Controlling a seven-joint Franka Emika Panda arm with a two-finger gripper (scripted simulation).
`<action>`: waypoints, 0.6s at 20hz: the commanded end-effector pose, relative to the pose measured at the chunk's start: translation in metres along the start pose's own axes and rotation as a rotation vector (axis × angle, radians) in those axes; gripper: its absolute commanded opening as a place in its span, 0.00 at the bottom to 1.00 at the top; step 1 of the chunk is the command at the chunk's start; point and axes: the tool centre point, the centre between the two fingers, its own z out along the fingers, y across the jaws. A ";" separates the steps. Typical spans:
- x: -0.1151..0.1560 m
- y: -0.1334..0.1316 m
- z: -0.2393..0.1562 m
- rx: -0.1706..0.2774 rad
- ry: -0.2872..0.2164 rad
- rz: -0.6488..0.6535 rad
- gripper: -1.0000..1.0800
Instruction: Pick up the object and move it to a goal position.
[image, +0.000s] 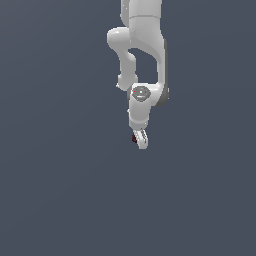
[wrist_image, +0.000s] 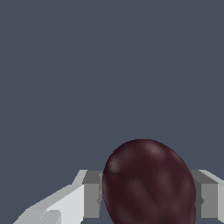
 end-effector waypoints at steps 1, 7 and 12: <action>0.013 -0.002 -0.006 0.001 0.000 0.002 0.00; 0.063 -0.010 -0.031 0.001 0.001 0.002 0.00; 0.109 -0.019 -0.054 0.001 0.001 0.002 0.00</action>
